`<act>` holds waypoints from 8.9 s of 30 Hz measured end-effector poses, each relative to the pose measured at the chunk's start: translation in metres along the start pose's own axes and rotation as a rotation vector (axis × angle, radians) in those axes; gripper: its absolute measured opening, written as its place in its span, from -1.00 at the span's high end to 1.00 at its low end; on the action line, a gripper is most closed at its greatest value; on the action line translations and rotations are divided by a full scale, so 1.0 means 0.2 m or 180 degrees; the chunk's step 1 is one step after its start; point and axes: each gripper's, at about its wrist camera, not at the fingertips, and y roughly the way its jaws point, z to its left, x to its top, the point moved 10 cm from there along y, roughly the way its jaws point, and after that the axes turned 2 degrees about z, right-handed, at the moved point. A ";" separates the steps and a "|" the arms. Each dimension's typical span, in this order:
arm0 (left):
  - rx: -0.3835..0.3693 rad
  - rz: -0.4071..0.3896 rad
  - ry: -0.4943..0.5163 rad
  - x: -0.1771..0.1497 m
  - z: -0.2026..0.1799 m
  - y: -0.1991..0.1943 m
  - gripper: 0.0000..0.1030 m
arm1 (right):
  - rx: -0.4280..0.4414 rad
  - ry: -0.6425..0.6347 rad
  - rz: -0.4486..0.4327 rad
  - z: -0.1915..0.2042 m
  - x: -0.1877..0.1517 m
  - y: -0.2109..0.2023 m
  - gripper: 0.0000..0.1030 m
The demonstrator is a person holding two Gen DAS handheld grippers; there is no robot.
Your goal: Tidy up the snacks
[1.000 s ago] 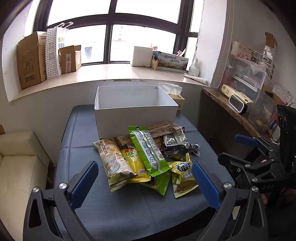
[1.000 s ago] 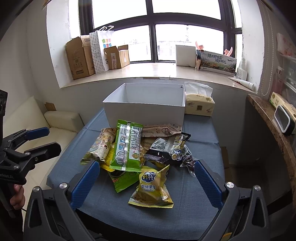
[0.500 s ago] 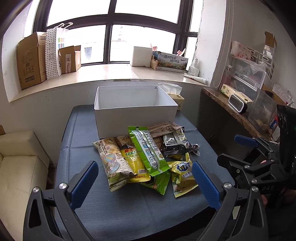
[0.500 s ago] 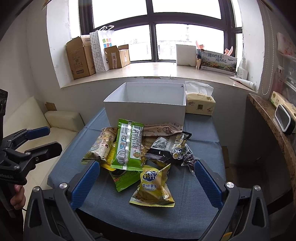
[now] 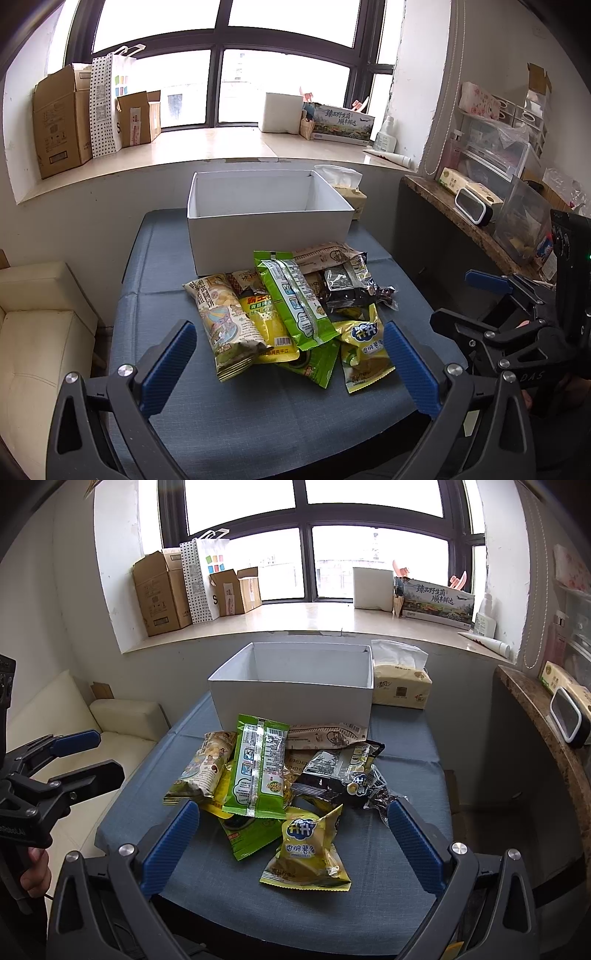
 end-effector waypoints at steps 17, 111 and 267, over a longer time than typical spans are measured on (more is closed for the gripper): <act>0.0000 0.0000 -0.0007 0.00 0.00 0.00 -1.00 | 0.0033 -0.0014 0.0020 0.02 -0.01 0.01 -1.00; -0.0134 0.0102 -0.0381 0.12 0.27 0.27 0.09 | 0.0805 0.0418 -0.0055 -0.02 0.14 0.17 -0.35; -0.0225 -0.0235 -0.0141 0.88 0.34 0.69 -0.61 | 0.0602 0.0206 -0.0176 -0.27 0.84 0.67 -0.06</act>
